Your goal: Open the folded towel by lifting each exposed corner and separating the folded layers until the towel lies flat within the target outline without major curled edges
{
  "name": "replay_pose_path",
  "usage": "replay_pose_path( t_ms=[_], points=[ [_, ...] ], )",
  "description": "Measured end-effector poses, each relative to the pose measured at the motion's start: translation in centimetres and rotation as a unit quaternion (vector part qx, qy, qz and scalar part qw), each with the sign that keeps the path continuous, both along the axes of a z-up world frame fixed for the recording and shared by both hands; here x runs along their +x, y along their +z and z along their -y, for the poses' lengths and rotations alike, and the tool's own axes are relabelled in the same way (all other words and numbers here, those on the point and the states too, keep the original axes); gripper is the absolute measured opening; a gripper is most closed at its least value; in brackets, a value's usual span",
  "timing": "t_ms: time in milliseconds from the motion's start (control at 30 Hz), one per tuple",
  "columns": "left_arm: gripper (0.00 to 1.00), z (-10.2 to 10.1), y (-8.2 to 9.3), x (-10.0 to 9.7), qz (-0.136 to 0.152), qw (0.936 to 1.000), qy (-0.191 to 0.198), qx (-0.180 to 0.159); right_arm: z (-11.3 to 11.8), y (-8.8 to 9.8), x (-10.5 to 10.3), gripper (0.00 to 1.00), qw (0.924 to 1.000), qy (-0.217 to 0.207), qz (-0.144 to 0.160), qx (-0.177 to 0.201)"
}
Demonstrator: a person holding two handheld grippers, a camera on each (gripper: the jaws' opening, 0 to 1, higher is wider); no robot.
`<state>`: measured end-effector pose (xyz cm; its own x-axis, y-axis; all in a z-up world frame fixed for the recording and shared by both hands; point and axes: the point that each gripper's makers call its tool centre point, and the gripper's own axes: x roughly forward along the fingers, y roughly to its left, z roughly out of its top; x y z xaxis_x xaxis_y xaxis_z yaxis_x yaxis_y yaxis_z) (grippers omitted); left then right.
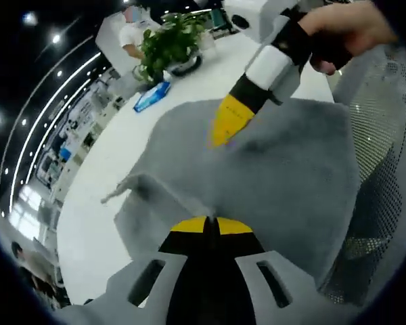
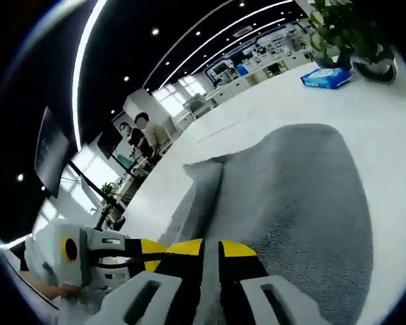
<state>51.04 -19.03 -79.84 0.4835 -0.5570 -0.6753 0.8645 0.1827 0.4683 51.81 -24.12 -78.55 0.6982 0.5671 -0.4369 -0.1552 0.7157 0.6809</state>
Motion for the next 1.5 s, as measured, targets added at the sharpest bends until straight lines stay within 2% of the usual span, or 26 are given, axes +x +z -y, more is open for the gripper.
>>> replay_pose_path(
  t_ms=[133,233,333,400,467,500,600,633,700,733,767,800,833,867,900,933,1033,1067,1100,1167,1233,1267,1300,1367,1400,1500],
  points=[
    [0.03,1.0,-0.3,-1.2,0.039,0.9966,-0.061,0.039,-1.1,-0.1,-0.1,0.15,0.9995,0.004,-0.017,0.025],
    [0.03,1.9,-0.7,-2.4,0.069,0.9887,-0.114,0.068,-1.2,-0.6,-0.1,0.2,0.9994,0.004,-0.025,0.023],
    [0.03,2.5,-0.5,-3.3,0.081,0.9844,-0.139,0.07,-1.1,-1.0,-0.2,0.2,0.9995,0.004,-0.03,0.007],
    [0.03,2.9,-0.4,-3.6,0.091,0.9808,-0.157,0.072,-0.9,-1.2,-0.2,0.18,0.9995,0.005,-0.031,-0.004],
    [0.03,3.1,-0.5,-4.0,0.102,0.9762,-0.175,0.078,-0.3,-1.6,-0.3,0.06,0.9991,0.004,-0.033,-0.026],
    [0.03,3.0,-0.6,-4.0,0.103,0.9759,-0.175,0.08,0.3,-2.1,-0.4,0.03,0.998,0.007,-0.035,-0.052],
    [0.04,3.2,0.0,-3.7,0.101,0.9774,-0.175,0.062,0.8,-2.1,-0.4,0.0,0.998,0.001,-0.037,-0.051],
    [0.05,3.4,0.4,-3.6,0.086,0.982,-0.164,0.036,1.0,-1.9,-0.3,0.0,0.9983,-0.005,-0.036,-0.047],
    [0.05,3.5,1.4,-3.3,0.068,0.987,-0.146,-0.003,1.3,-1.8,-0.2,0.0,0.9983,-0.008,-0.033,-0.048],
    [0.04,3.5,2.5,-2.9,0.041,0.991,-0.118,-0.048,1.7,-1.9,-0.1,0.0,0.9976,-0.012,-0.029,-0.062],
    [0.04,3.3,3.3,-2.4,0.024,0.992,-0.093,-0.081,2.1,-2.1,-0.2,0.0,0.9966,-0.013,-0.029,-0.076],
    [0.05,3.0,4.5,-1.4,0.008,0.9904,-0.058,-0.125,2.5,-2.1,-0.2,0.0,0.9959,-0.015,-0.03,-0.085],
    [0.05,2.4,5.2,-0.5,0.006,0.9891,-0.036,-0.143,2.7,-2.1,-0.2,0.0,0.9955,-0.017,-0.031,-0.088],
    [0.05,1.2,5.0,1.1,-0.007,0.9884,0.01,-0.152,3.2,-2.2,-0.2,0.0,0.9951,-0.02,-0.03,-0.092],
    [0.05,0.1,4.2,2.1,-0.024,0.9877,0.049,-0.147,3.4,-2.1,-0.2,0.0,0.9949,-0.023,-0.031,-0.094],
    [0.05,-1.9,2.3,3.4,-0.043,0.9877,0.097,-0.115,3.7,-2.1,-0.2,0.0,0.9943,-0.025,-0.03,-0.099],
    [0.03,-4.5,-0.4,4.9,-0.062,0.9867,0.135,-0.065,5.2,-2.2,-0.4,0.0,0.9894,-0.03,-0.028,-0.139],
    [0.03,-5.4,-0.8,5.3,-0.074,0.982,0.162,-0.064,5.7,-2.2,-0.4,0.0,0.9875,-0.03,-0.028,-0.152],
    [0.03,-5.8,-1.1,5.7,-0.087,0.9763,0.181,-0.079,6.0,-2.1,-0.4,0.0,0.9864,-0.034,-0.025,-0.159],
    [0.03,-7.0,-2.0,6.0,-0.112,0.9678,0.213,-0.075,7.5,-2.0,-0.7,0.0,0.9803,-0.037,-0.023,-0.193],
    [0.02,-7.8,-3.2,5.7,-0.128,0.9661,0.218,-0.052,8.3,-1.9,-0.9,0.0,0.9759,-0.032,-0.021,-0.215],
    [0.01,-8.1,-3.8,5.4,-0.13,0.9678,0.212,-0.037,9.3,-1.8,-1.0,0.0,0.9713,-0.035,-0.023,-0.234],
    [0.01,-7.3,-3.2,5.6,-0.118,0.9738,0.188,-0.05,10.5,-1.7,-1.1,0.0,0.9655,-0.038,-0.024,-0.256],
    [0.0,-7.6,-3.2,5.5,-0.118,0.9731,0.195,-0.032,11.9,-1.5,-1.3,0.0,0.96,-0.041,-0.025,-0.276],
    [0.0,-7.6,-3.2,5.5,-0.111,0.9763,0.184,-0.022,12.8,-1.5,-1.5,0.0,0.9562,-0.041,-0.029,-0.288],
    [0.0,-7.8,-3.2,5.6,-0.106,0.9771,0.184,-0.015,14.8,-2.1,-2.3,0.0,0.9466,-0.035,-0.047,-0.317]
  ],
)
